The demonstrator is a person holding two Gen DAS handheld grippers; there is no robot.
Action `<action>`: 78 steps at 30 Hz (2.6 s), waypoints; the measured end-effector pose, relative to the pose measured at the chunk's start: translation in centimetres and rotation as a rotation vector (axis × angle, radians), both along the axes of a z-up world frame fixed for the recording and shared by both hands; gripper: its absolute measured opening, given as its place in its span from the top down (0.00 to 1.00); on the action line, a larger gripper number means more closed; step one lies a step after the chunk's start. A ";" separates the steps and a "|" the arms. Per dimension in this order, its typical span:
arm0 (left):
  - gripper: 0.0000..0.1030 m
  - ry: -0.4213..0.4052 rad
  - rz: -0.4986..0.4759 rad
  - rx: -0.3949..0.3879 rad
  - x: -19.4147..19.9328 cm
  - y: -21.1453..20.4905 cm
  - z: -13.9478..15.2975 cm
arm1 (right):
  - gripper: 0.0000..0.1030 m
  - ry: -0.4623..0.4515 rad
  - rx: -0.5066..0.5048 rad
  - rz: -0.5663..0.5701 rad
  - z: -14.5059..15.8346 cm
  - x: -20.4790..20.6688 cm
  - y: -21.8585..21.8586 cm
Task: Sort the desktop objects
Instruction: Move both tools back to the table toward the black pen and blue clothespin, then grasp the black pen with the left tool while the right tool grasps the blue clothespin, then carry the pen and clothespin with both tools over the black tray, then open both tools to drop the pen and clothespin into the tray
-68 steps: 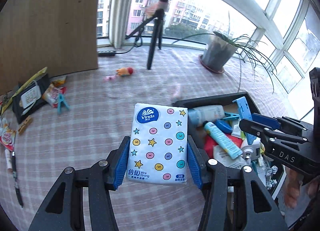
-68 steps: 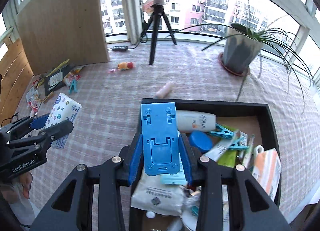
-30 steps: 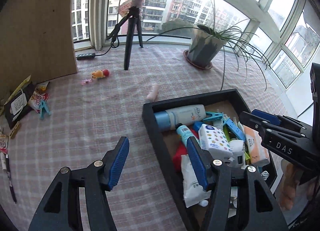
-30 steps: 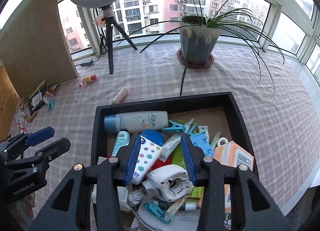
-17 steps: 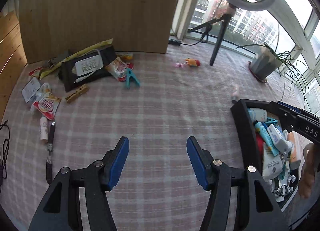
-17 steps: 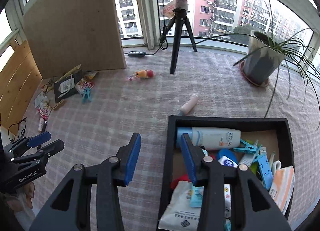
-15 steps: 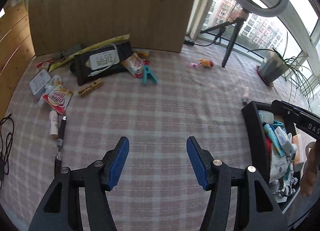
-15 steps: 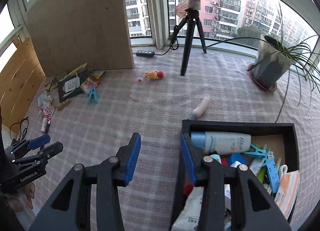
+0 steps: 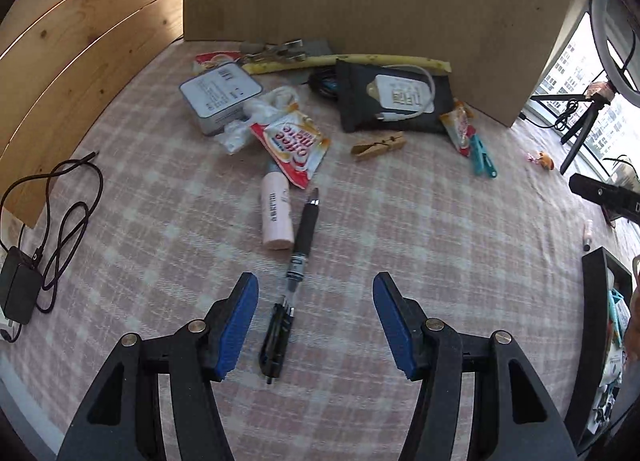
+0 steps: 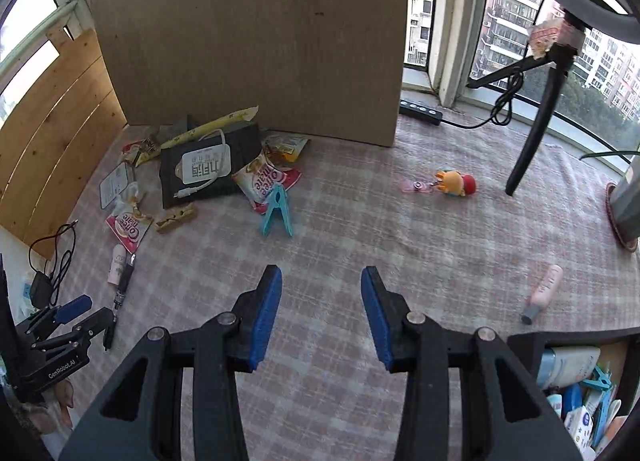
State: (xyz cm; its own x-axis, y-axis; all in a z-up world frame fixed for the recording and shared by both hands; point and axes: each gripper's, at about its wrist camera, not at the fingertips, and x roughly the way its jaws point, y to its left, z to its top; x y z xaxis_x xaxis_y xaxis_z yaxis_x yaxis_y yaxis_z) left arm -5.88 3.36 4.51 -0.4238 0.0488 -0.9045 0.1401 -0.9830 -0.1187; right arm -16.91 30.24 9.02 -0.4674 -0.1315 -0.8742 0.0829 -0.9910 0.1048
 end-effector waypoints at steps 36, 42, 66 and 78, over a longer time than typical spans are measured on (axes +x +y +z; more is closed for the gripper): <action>0.90 -0.027 0.005 0.092 0.6 1.0 -3.3 | 0.88 -0.175 -0.003 0.030 -7.9 -4.5 -2.4; 0.90 -0.022 -0.025 0.118 -0.2 2.9 -2.9 | 0.88 -0.160 -0.036 0.002 -6.8 -1.1 0.5; 0.90 0.045 -0.548 0.186 -1.1 27.1 4.9 | 0.88 -0.031 -0.016 -0.426 2.3 13.7 21.8; 0.90 0.020 -0.833 0.243 4.0 40.1 7.6 | 0.88 -0.037 -0.008 -0.611 2.5 19.9 29.9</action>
